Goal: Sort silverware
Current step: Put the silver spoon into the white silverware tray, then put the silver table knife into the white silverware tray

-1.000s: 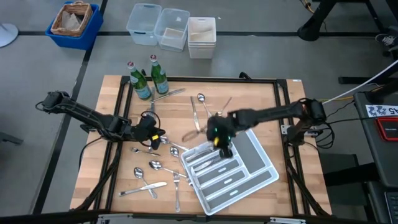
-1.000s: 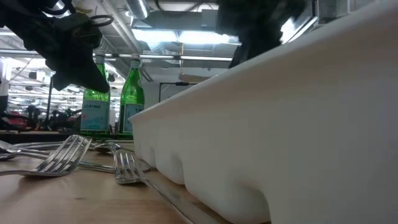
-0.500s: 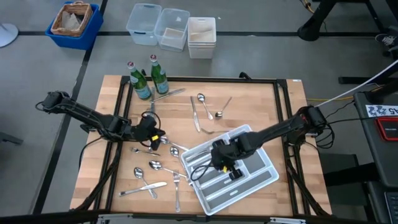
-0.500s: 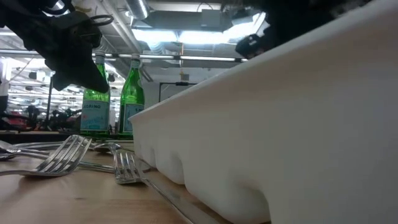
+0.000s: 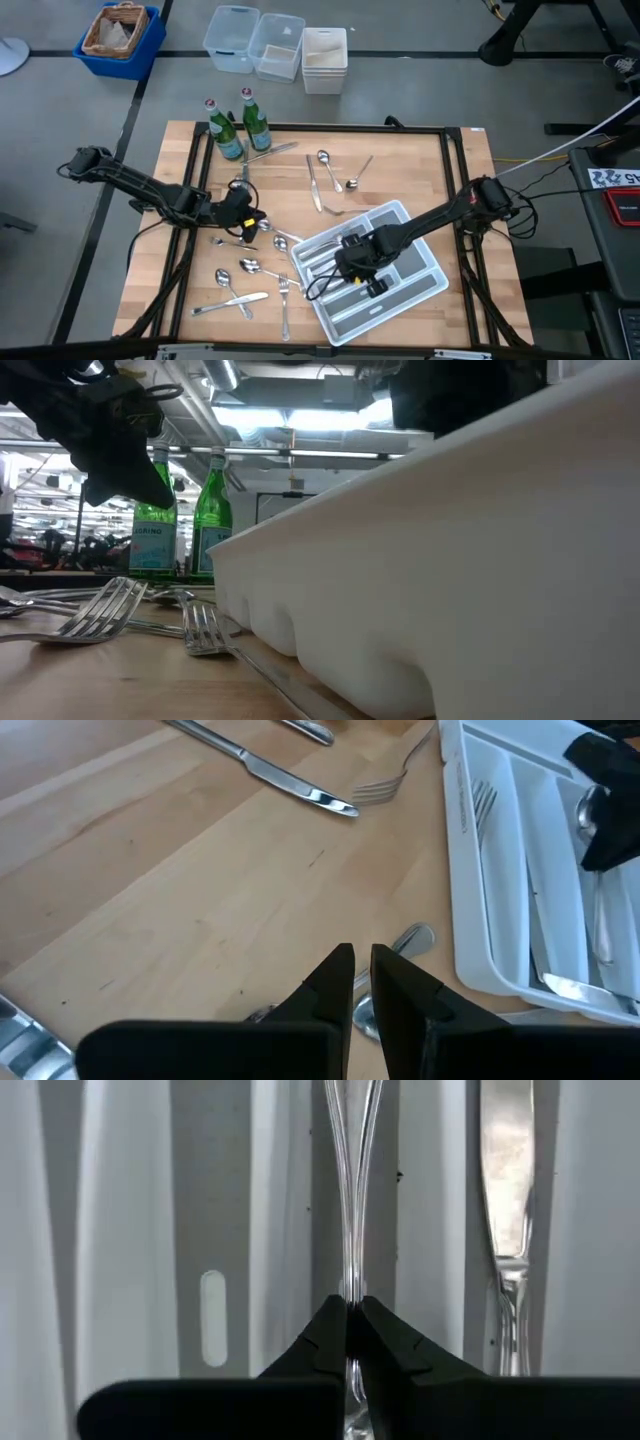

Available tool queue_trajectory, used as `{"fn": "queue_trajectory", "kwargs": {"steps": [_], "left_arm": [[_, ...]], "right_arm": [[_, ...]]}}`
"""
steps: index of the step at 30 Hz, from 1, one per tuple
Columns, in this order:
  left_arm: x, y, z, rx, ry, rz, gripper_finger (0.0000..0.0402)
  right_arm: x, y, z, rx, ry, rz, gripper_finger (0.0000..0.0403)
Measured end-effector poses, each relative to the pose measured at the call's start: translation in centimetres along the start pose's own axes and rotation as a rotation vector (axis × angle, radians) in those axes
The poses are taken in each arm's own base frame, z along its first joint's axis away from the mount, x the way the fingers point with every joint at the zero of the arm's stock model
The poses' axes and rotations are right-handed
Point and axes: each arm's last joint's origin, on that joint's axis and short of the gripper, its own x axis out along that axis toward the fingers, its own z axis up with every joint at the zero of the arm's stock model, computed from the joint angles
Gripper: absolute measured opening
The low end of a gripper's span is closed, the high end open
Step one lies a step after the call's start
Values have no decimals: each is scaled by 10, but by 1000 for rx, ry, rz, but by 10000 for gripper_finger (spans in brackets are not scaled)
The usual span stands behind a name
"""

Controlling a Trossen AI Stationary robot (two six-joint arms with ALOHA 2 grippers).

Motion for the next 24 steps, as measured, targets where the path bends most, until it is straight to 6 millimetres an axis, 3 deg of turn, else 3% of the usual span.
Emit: {"fn": "queue_trajectory", "kwargs": {"steps": [14,20,24], "left_arm": [[0,0,0,2,4,-1,29],[0,0,0,1,4,-1,29],[0,0,0,2,4,-1,29]], "right_arm": [[4,-1,1,5,0,1,73],[1,-3,4,229,-10,25,78],[-11,-11,13,372,-31,139,78]]}}
